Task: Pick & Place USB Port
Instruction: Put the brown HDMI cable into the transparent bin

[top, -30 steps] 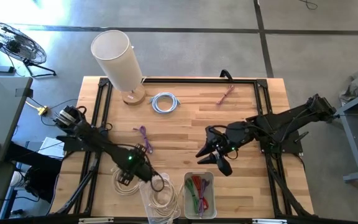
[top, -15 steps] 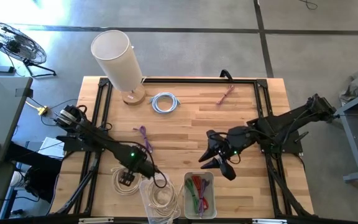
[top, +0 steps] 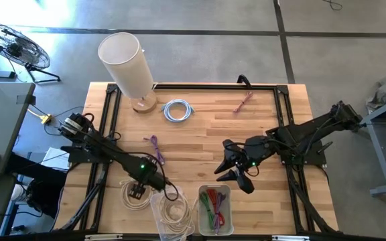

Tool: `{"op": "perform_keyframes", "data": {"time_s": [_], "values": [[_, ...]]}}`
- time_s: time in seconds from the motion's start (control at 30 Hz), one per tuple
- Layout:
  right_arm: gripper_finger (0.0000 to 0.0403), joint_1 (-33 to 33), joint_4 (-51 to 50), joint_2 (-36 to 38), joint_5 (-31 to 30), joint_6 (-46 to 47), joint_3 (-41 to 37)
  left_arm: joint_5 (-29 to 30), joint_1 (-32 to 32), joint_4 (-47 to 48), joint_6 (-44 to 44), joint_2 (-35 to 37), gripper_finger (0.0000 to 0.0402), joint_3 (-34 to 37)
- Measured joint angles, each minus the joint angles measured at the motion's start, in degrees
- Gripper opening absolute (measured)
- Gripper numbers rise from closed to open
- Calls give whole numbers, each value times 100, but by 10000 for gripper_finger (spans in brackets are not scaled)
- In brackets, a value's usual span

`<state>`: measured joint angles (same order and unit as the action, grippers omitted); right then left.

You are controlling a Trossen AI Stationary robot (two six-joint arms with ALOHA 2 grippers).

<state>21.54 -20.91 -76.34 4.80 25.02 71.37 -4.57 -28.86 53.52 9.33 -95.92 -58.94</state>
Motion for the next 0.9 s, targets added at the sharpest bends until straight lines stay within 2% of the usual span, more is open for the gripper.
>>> {"op": "perform_keyframes", "data": {"time_s": [0.1,0.27,0.3,0.5,0.6,0.73,0.9], "values": [[122,0,4,0,-3,0,0,1,0,-21,38,0,228,64],[122,-15,13,0,-17,0,2,14,0,-20,59,0,39,231],[122,-15,13,0,-18,-2,1,22,0,-14,131,0,24,254],[122,-15,17,0,-17,-66,0,43,0,148,477,24,10,270],[122,-15,17,0,-17,-107,1,42,0,555,589,96,9,84],[122,-15,17,0,-16,-155,2,136,0,1403,572,171,8,-479],[122,-15,4,0,-13,-214,2,528,0,2374,573,321,8,-1411]]}}
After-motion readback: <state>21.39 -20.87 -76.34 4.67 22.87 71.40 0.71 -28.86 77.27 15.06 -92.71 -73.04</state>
